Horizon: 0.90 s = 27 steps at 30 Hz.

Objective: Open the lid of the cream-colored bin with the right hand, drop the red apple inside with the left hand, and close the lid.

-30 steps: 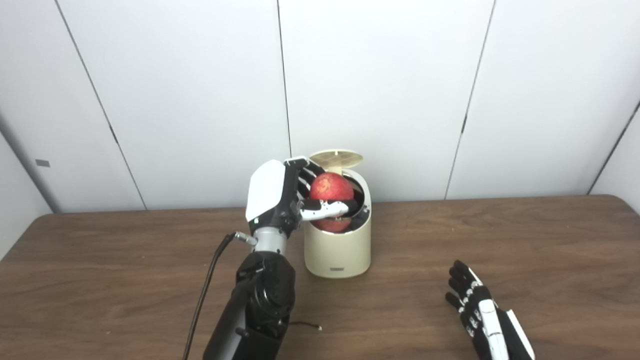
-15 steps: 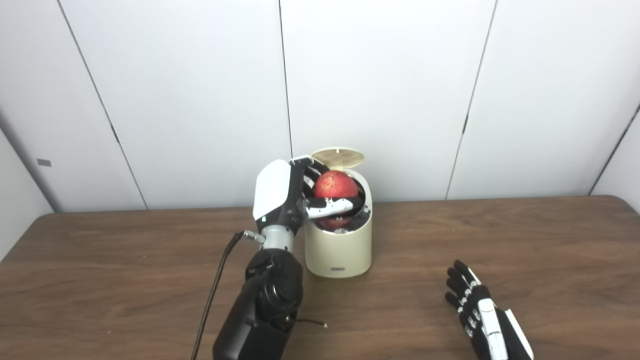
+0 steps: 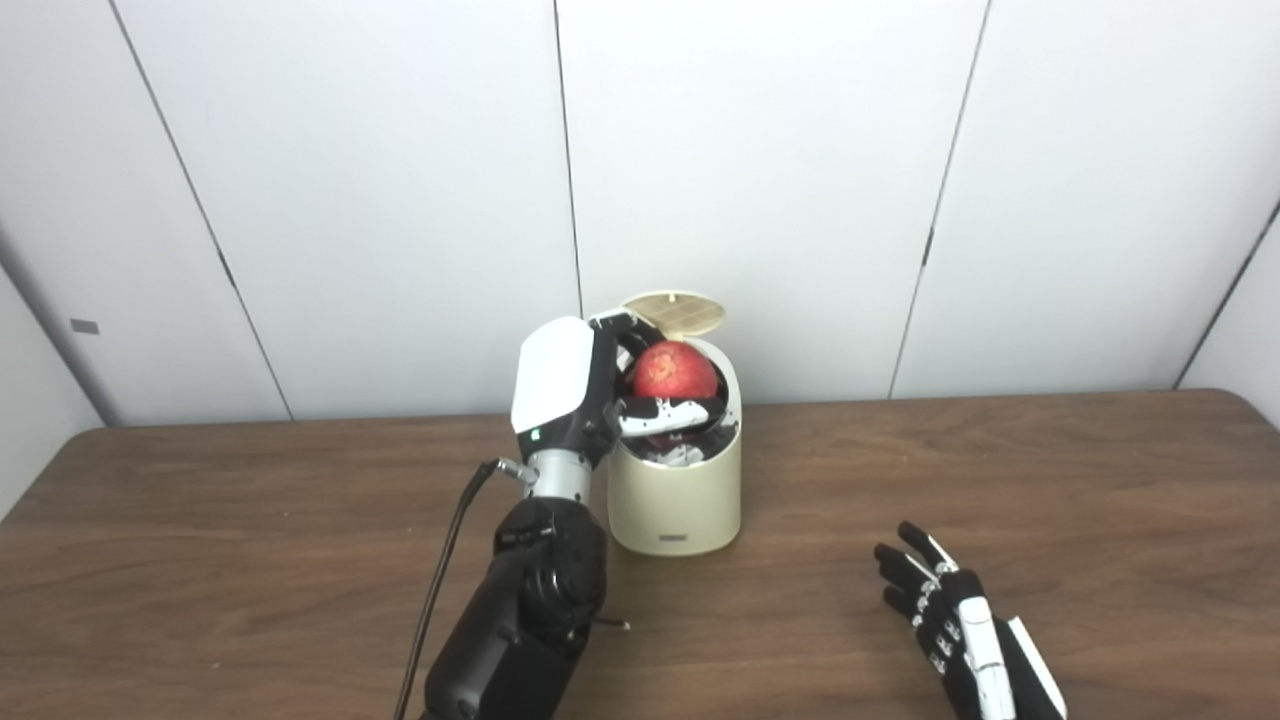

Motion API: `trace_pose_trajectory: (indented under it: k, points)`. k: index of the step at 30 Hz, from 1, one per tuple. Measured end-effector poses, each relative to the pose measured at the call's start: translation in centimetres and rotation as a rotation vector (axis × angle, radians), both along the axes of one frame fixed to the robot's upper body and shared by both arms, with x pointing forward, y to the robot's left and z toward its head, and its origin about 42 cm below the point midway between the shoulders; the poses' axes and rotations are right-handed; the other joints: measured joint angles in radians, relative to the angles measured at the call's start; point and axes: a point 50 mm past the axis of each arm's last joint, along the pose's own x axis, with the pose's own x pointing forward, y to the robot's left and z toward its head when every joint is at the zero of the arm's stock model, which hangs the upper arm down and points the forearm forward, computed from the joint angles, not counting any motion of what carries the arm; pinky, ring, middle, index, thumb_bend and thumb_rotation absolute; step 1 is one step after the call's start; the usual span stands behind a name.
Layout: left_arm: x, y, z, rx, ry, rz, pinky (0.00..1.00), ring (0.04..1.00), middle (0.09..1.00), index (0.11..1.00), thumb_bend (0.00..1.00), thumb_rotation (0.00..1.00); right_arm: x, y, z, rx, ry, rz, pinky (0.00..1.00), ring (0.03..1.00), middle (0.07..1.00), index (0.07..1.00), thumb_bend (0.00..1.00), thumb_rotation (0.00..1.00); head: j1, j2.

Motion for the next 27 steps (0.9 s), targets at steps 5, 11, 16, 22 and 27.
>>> trace_pose_trajectory:
  k: [5, 11, 16, 22, 27]
  points:
    - [0.0, 0.0, 0.0, 0.000, 0.008, 0.004, 0.32, 0.467, 0.584, 0.497, 0.47, 0.00, 0.0, 0.0, 0.0, -0.004, 0.000, 0.004, 0.90, 0.886, 0.824, 0.884, 0.53, 0.98, 0.003, -0.002]
    - [0.0, 0.0, 0.3, 0.010, 0.029, 0.020, 0.38, 0.501, 0.529, 0.508, 0.48, 0.00, 0.0, -0.1, 0.0, -0.011, -0.001, 0.009, 0.89, 0.877, 0.814, 0.870, 0.53, 0.99, 0.008, 0.000]
    - [-0.1, -0.1, 0.6, 0.017, 0.041, 0.023, 0.43, 0.532, 0.600, 0.555, 0.75, 0.02, 0.0, -0.1, 0.2, -0.023, -0.006, 0.013, 0.89, 0.870, 0.810, 0.862, 0.52, 1.00, 0.011, 0.005]
    - [-0.3, -0.2, 0.8, 0.048, 0.044, 0.033, 0.47, 0.575, 0.649, 0.651, 1.00, 0.00, -0.1, -0.1, 0.5, -0.025, -0.011, 0.015, 0.90, 0.868, 0.793, 0.816, 0.49, 1.00, 0.012, 0.014]
    - [-0.5, -0.3, 1.1, 0.063, 0.050, 0.031, 0.54, 0.654, 0.716, 0.694, 1.00, 0.00, -0.1, -0.1, 0.6, -0.027, -0.008, 0.016, 0.89, 0.865, 0.790, 0.810, 0.48, 1.00, 0.014, 0.014]
